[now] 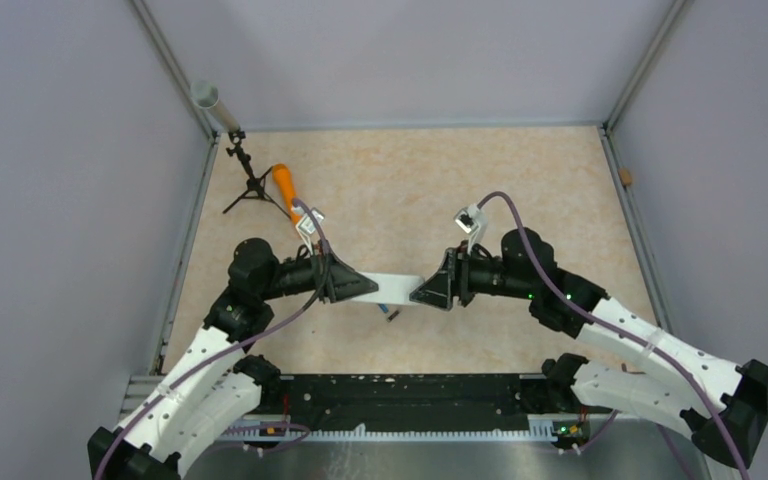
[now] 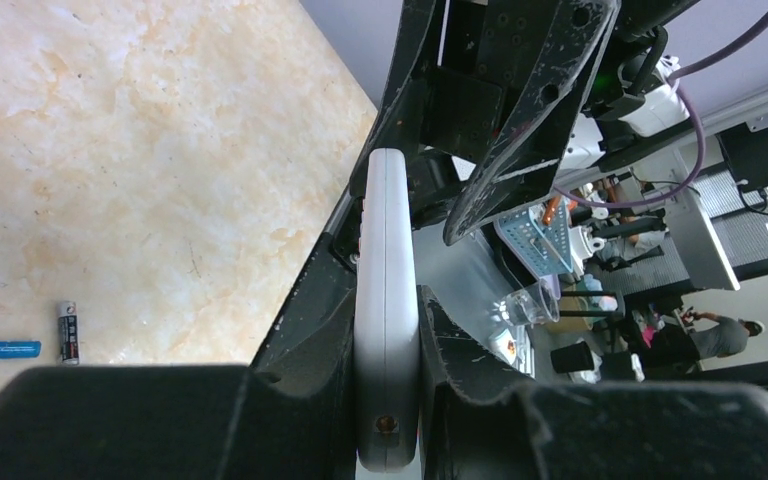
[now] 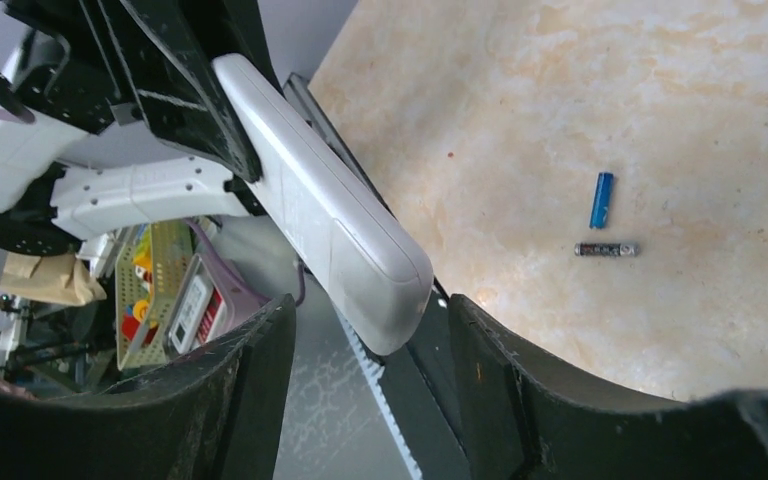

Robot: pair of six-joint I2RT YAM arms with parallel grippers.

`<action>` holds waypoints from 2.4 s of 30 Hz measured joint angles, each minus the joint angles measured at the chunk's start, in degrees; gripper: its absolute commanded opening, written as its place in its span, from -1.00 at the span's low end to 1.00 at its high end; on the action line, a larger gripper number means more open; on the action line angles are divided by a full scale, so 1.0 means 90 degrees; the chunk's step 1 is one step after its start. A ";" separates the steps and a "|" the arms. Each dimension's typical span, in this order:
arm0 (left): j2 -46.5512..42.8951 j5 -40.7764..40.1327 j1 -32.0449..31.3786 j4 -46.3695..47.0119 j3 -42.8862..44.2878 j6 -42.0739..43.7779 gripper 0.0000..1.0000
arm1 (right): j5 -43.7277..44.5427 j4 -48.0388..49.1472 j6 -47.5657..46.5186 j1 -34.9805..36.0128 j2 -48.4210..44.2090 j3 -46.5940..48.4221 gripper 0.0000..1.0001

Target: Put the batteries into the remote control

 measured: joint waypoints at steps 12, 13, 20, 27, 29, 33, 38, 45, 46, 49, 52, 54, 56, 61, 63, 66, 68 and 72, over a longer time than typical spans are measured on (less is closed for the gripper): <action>0.0002 -0.0070 0.0002 0.0359 -0.0041 -0.0362 -1.00 | 0.0284 0.0583 0.0362 -0.0002 -0.0058 0.0000 -0.13; 0.0002 -0.0073 0.0002 0.0379 -0.0044 -0.0376 -1.00 | 0.0291 0.0597 0.0369 -0.0015 -0.0049 0.0000 -0.15; 0.0002 -0.0163 0.0000 0.0486 -0.0058 -0.0520 -1.00 | 0.0347 0.0704 0.0442 -0.0041 -0.0022 -0.0083 -0.39; 0.0005 -0.0177 0.0022 0.0792 -0.0260 -0.0760 -1.00 | 0.0279 0.0962 0.0593 -0.0092 -0.0015 -0.0279 -0.91; 0.0007 -0.0182 0.0027 0.0950 -0.0342 -0.0867 -1.00 | 0.0253 0.1008 0.0627 -0.0109 -0.0044 -0.0325 -1.00; 0.0061 -0.0148 0.0017 0.1166 -0.0403 -0.1035 -1.00 | 0.0238 0.1059 0.0644 -0.0114 -0.0204 -0.0413 -1.00; 0.0075 -0.0068 0.0024 0.1506 -0.0437 -0.1260 -1.00 | 0.0204 0.1066 0.0639 -0.0112 -0.0493 -0.0452 -1.00; 0.0083 0.0063 0.0039 0.1858 -0.0440 -0.1498 -1.00 | 0.0175 0.0998 0.0605 -0.0107 -0.0908 -0.0500 -1.00; 0.0092 0.0078 0.0051 0.1897 -0.0440 -0.1528 -1.00 | 0.0197 0.0979 0.0580 -0.0107 -0.0971 -0.0503 -1.00; 0.0092 0.0087 0.0104 0.1953 -0.0449 -0.1581 -1.00 | 0.0260 0.0889 0.0554 -0.0109 -0.1122 -0.0529 -1.00; 0.0146 -0.0141 0.0214 0.1950 -0.0469 -0.1588 -1.00 | 0.0165 0.0872 0.0498 -0.0107 -0.1311 -0.0529 -1.00; 0.0214 -0.0272 0.0279 0.1940 -0.0500 -0.1593 -1.00 | 0.0141 0.0869 0.0508 -0.0107 -0.1423 -0.0529 -1.00; 0.0228 -0.0359 0.0316 0.1919 -0.0522 -0.1593 -1.00 | 0.0138 0.0850 0.0495 -0.0107 -0.1481 -0.0529 -1.00; 0.0226 -0.0500 0.0398 0.1892 -0.0522 -0.1591 -1.00 | 0.0204 0.0665 0.0427 -0.0107 -0.1511 -0.0529 -1.00; 0.0226 -0.0522 0.0440 0.1865 -0.0522 -0.1559 -1.00 | 0.0296 0.0539 0.0393 -0.0107 -0.1508 -0.0527 -1.00; 0.0214 -0.0576 0.0500 0.1610 -0.0517 -0.1389 -1.00 | 0.0522 0.0321 0.0321 -0.0107 -0.1496 -0.0522 -1.00; 0.0168 -0.0668 0.0554 0.1251 -0.0503 -0.1173 -1.00 | 0.0743 0.0070 0.0248 -0.0107 -0.1389 -0.0461 -1.00; 0.0083 -0.0862 0.0656 0.0517 -0.0362 -0.0697 -1.00 | 0.1154 -0.0270 0.0104 -0.0107 -0.0959 -0.0257 -1.00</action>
